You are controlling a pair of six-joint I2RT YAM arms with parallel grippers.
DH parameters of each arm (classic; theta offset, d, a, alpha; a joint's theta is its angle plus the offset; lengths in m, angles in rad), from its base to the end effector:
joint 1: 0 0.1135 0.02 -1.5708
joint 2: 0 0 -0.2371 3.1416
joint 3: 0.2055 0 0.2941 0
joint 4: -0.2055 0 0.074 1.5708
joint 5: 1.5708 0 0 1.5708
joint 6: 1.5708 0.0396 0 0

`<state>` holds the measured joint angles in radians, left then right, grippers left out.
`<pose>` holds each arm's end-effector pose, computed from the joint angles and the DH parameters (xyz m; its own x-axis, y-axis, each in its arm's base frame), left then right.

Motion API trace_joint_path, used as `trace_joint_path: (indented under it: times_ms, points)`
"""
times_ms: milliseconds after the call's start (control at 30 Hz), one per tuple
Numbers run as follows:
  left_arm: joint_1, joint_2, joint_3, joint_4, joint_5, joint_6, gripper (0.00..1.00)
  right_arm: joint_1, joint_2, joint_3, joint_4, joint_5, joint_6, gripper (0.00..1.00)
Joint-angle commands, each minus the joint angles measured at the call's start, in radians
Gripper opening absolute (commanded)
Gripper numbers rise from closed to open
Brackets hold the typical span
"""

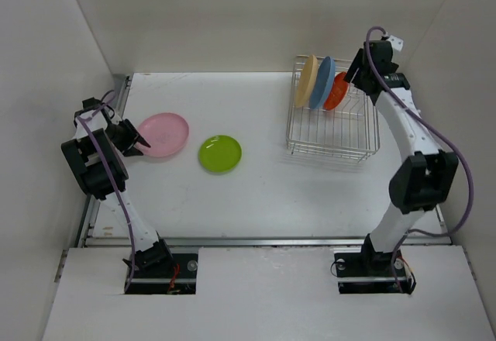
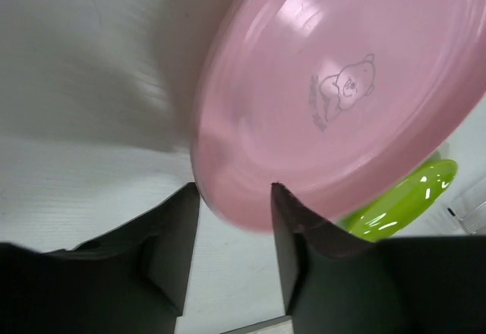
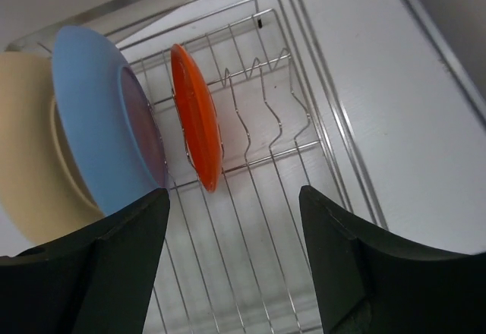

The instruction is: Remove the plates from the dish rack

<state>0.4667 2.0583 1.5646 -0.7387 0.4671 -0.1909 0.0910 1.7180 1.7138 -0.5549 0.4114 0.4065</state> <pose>0.4093 0.1862 0.1362 -0.7762 -0.5808 -0.2454 -0.4232 0.7684 -0.4800 0.4361 0.0239 0.3483 -0.3846 0.3288 -0.8625 0.4425 0.8857 0.1404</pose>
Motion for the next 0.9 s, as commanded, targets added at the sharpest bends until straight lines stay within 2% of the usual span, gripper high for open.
trace_joint_path:
  times_ms: [0, 167, 233, 300, 367, 500, 800, 867]
  points:
    - [0.003, -0.013, -0.026, -0.019, -0.033, -0.007, 0.41, -0.022, 0.112, 0.111, 0.029, -0.101, -0.034, 0.74]
    - [0.003, -0.046, -0.075, -0.028, -0.062, -0.007, 0.56, -0.031, 0.276, 0.234, 0.029, -0.121, -0.034, 0.72]
    - [0.003, -0.084, -0.106, -0.016, -0.076, -0.007, 0.63, -0.031, 0.308, 0.250, 0.029, -0.121, -0.034, 0.67]
    - [0.003, -0.110, -0.115, -0.007, -0.087, -0.007, 0.65, -0.031, 0.347, 0.259, 0.029, -0.131, -0.034, 0.63]
    - [0.003, -0.156, -0.136, -0.007, -0.113, -0.007, 0.66, -0.040, 0.356, 0.259, 0.029, -0.140, -0.034, 0.53]
    - [0.003, -0.253, -0.163, -0.007, -0.133, 0.018, 0.66, -0.040, 0.367, 0.234, 0.052, -0.149, -0.043, 0.43]
    - [0.003, -0.463, -0.213, -0.079, -0.073, 0.116, 0.68, -0.050, 0.414, 0.225, 0.052, -0.138, -0.043, 0.43]
    - [0.003, -0.496, -0.213, -0.096, -0.062, 0.137, 0.68, -0.050, 0.426, 0.234, 0.052, -0.192, -0.043, 0.41]
